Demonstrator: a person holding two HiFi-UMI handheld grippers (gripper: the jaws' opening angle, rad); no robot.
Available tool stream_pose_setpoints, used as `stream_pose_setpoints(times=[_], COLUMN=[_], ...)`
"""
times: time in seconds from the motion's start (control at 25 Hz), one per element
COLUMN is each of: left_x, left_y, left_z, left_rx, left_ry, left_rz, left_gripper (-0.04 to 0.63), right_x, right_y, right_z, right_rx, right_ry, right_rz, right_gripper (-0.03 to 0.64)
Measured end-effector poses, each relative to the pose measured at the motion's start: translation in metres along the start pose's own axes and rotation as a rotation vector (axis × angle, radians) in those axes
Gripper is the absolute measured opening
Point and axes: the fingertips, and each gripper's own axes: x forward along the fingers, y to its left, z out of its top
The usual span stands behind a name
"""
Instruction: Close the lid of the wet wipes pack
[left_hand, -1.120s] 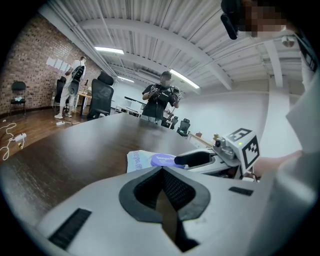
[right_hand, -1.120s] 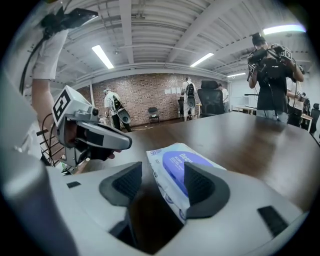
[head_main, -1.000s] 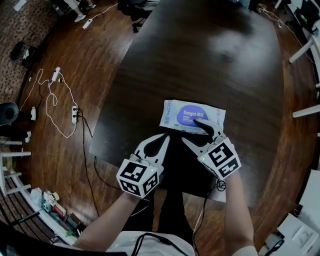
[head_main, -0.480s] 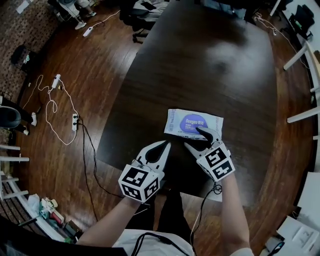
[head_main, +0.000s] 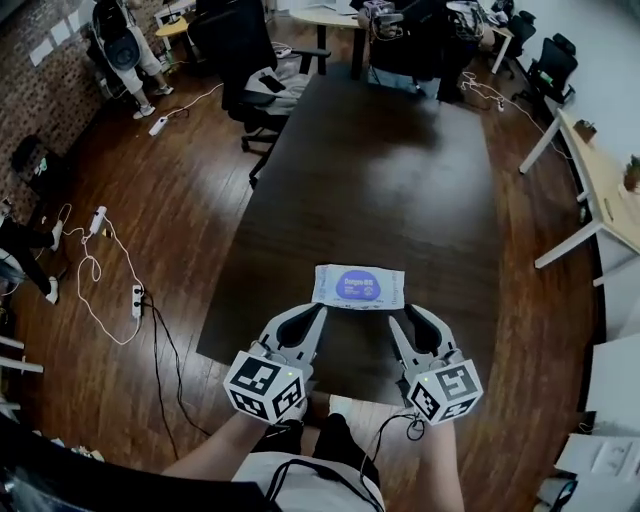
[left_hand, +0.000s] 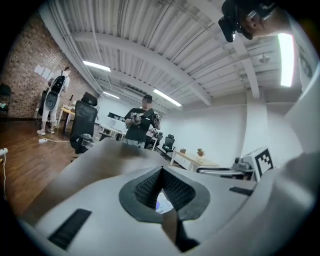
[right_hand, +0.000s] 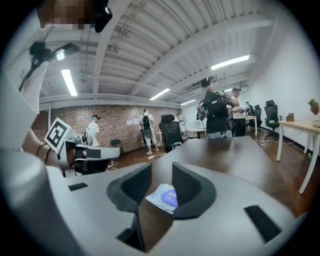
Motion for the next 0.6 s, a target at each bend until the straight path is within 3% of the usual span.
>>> stream_pose_setpoints(times=[0.12,0.24,0.6], left_x=[-0.012,-0.026,-0.069], left_y=[-0.016,-0.030,-0.052], left_z=[0.025,0.037,0.040], left_rx=[0.032,0.052,0.107], left_ry=[-0.030,-0.052,-0.066], left_rz=[-0.045,-0.078,-0.192], left_gripper=[-0.003,-0.003,-0.003], right_x=[-0.032,-0.061,-0.115], right_y=[0.005,0.015,0.058], right_z=[0.021,0.032,0.042], right_rx=[0.003,0.025,-0.053], right_ry=[-0.042,-0.081,-0.129], right_rz=[-0.073,-0.108,-0.215], right_gripper=[0.008,0.008,0.008])
